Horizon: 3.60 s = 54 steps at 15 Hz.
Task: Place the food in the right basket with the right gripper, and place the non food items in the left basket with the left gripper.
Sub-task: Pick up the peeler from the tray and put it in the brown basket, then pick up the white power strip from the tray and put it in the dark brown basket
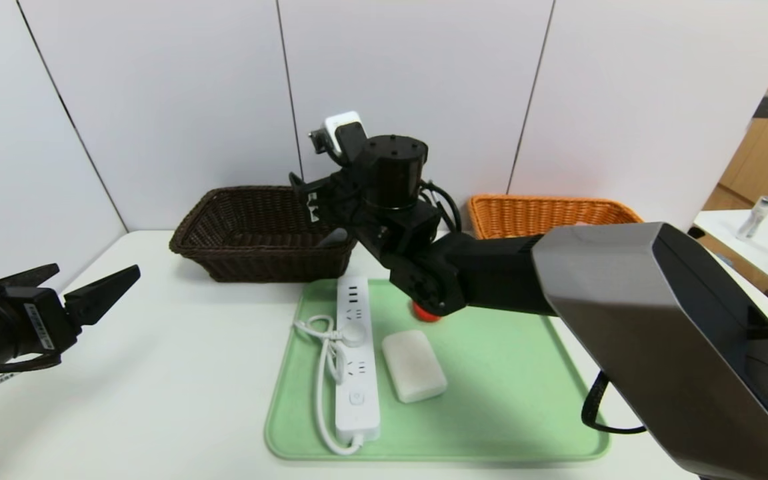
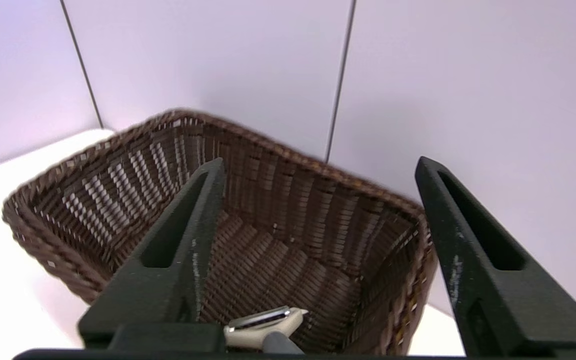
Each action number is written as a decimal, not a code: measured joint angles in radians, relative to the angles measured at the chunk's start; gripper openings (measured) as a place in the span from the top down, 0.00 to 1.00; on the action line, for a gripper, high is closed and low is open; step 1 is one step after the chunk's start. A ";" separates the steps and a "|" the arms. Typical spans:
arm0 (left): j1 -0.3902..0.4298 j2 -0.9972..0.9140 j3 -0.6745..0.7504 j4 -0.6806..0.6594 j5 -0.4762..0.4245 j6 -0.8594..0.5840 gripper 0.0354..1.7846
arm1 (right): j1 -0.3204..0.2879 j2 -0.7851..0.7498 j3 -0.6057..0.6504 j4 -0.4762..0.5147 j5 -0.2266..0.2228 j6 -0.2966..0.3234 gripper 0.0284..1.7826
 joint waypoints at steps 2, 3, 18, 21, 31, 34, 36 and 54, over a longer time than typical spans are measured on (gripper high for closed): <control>0.000 -0.001 0.000 0.000 0.000 0.000 0.06 | -0.009 -0.033 0.000 0.004 0.003 0.000 0.20; 0.000 -0.001 -0.001 0.000 0.000 0.000 0.06 | -0.016 -0.052 0.000 0.006 0.005 0.001 0.18; -0.303 0.087 -0.339 0.181 0.175 -0.124 0.06 | -0.383 -0.695 0.599 0.110 0.016 -0.008 0.06; -0.433 0.179 -0.394 0.170 0.265 -0.170 0.06 | -0.506 -0.826 0.802 0.080 0.049 0.022 0.06; -0.701 0.499 -0.510 0.389 0.379 -0.190 0.06 | -0.638 -1.004 1.036 0.067 0.096 0.036 0.05; -0.697 0.512 -0.452 0.376 0.365 -0.056 0.06 | -0.638 -1.004 1.049 0.066 0.098 0.035 0.05; -0.665 0.501 -0.408 0.327 0.303 0.140 0.06 | -0.638 -1.003 1.066 0.066 0.103 0.035 0.05; -0.541 0.498 -0.326 0.330 -0.005 1.093 0.06 | -0.641 -1.027 1.133 0.034 0.109 0.053 0.05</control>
